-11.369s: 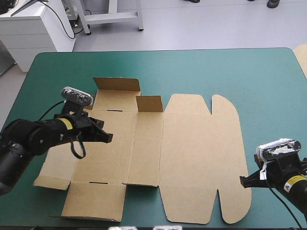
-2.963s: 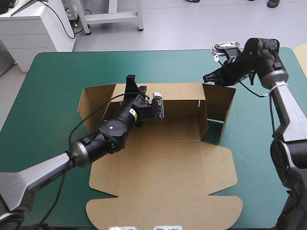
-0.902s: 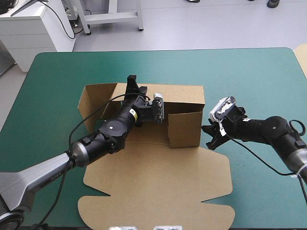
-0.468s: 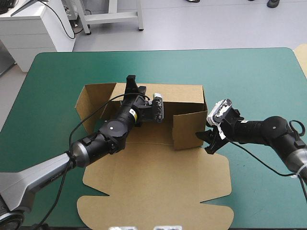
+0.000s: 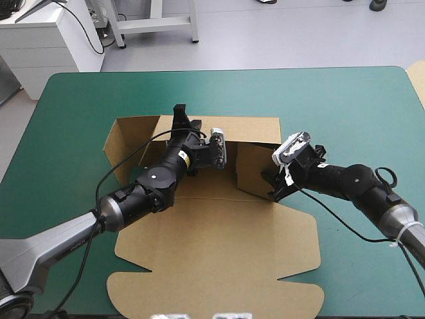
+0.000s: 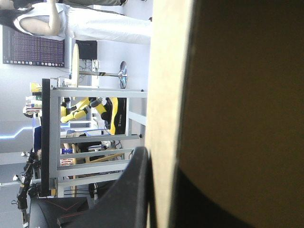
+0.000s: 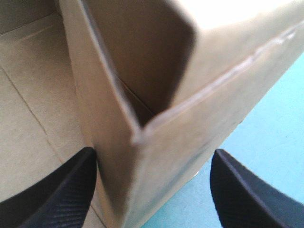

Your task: Fold the box

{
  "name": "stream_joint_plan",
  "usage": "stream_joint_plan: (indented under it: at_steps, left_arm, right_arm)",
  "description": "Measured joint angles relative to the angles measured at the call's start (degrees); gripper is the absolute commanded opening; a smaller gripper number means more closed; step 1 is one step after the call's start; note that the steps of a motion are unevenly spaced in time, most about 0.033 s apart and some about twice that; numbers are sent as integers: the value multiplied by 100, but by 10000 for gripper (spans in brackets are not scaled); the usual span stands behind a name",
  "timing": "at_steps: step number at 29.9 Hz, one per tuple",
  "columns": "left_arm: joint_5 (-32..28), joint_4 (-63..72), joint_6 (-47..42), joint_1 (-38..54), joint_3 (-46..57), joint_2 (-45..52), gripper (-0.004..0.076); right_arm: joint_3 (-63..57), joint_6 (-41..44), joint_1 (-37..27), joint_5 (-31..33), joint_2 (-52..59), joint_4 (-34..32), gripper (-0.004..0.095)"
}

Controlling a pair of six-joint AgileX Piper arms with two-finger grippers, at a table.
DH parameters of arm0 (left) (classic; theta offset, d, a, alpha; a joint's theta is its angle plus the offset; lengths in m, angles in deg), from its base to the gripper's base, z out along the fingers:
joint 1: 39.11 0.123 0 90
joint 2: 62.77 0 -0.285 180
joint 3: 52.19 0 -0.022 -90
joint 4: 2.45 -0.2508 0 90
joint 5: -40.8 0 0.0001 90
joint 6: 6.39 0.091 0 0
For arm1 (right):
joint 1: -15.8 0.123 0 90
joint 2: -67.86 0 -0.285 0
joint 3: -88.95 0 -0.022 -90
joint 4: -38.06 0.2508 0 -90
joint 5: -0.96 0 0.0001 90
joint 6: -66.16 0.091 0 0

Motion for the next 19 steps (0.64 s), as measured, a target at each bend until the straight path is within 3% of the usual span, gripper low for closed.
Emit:
stream_joint_plan:
  at_steps: [5,14,16,19]
  left_arm:
    - [92,25,18,-111,-5,0,-8]
    - [426,57,-17,-262,-5,0,-6]
    - [460,57,-25,-268,-5,0,17]
    - [431,115,-30,-268,-5,0,130]
  right_arm:
    - [-6,161,4,-131,0,5,497]
    - [-6,305,-1,-126,0,71,-10]
    - [-6,365,-1,-197,-6,119,-16]
    - [-6,416,-1,-273,-12,167,-15]
